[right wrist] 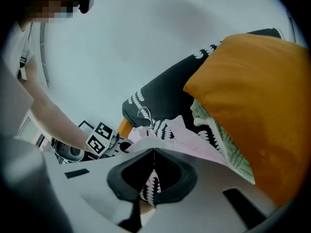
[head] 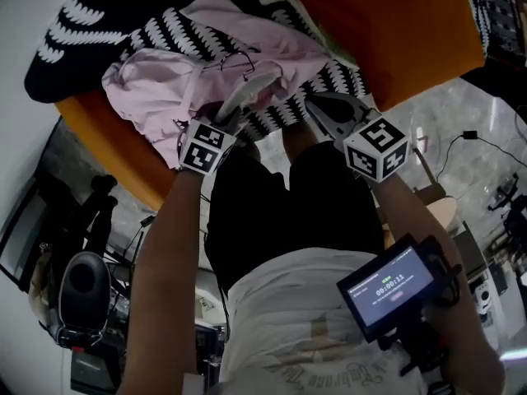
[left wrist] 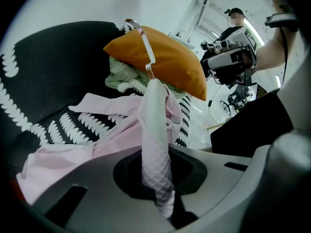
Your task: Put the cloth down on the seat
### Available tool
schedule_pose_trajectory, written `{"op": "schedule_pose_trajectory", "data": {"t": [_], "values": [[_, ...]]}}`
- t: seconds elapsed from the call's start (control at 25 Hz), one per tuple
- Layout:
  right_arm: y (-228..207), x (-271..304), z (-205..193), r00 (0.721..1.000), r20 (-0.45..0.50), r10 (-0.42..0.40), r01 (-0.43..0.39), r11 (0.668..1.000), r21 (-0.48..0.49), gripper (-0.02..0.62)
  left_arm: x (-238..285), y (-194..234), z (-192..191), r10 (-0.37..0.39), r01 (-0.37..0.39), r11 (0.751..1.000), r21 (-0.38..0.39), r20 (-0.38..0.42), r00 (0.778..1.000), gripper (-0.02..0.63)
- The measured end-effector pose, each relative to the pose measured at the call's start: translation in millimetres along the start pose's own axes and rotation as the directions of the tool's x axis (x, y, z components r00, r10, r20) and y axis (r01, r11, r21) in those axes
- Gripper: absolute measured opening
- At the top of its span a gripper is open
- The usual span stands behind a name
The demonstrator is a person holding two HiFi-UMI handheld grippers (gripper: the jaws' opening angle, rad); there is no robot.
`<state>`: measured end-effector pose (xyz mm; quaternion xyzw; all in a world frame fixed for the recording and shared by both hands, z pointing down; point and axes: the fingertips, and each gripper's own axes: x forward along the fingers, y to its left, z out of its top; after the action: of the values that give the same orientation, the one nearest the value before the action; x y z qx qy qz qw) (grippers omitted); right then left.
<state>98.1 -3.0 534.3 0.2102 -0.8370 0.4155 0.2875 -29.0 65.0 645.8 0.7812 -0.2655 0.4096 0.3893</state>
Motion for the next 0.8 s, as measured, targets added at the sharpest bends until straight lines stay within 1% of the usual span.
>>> {"op": "schedule_pose_trajectory", "data": {"t": [0.16,0.28,0.48,0.56,0.68,0.8], "values": [[-7.0,10.6,-5.7,1.000,0.009,0.010,-0.010,1.000,0.014,0.015,16.7,7.3,-0.1,-0.035,0.035,0.999,0.007,0.004,0.999,0.041],[-15.7,16.0,-11.5,1.000,0.007,0.018,-0.019,1.000,0.018,0.015,33.3,14.6,-1.3,-0.055,0.055,0.998,0.012,-0.008,0.998,0.041],[-29.9,23.9,-30.6,1.000,-0.016,0.010,-0.009,0.999,0.046,0.015,57.9,31.3,-6.2,-0.050,0.051,0.998,0.021,-0.027,0.998,0.041],[-33.9,26.2,-37.5,1.000,-0.024,0.004,-0.002,0.999,0.054,0.015,64.9,39.3,-8.8,-0.050,0.050,0.999,0.001,-0.023,0.999,0.042],[-36.5,27.8,-46.6,0.999,-0.037,0.001,0.002,0.998,0.062,0.015,70.4,50.6,-19.6,-0.039,0.037,0.998,-0.053,-0.029,0.999,0.046],[-39.9,26.9,-53.0,0.999,-0.041,-0.005,0.007,0.998,0.068,0.015,78.0,66.6,-31.6,0.012,-0.017,0.994,-0.104,-0.051,0.999,0.067]]}}
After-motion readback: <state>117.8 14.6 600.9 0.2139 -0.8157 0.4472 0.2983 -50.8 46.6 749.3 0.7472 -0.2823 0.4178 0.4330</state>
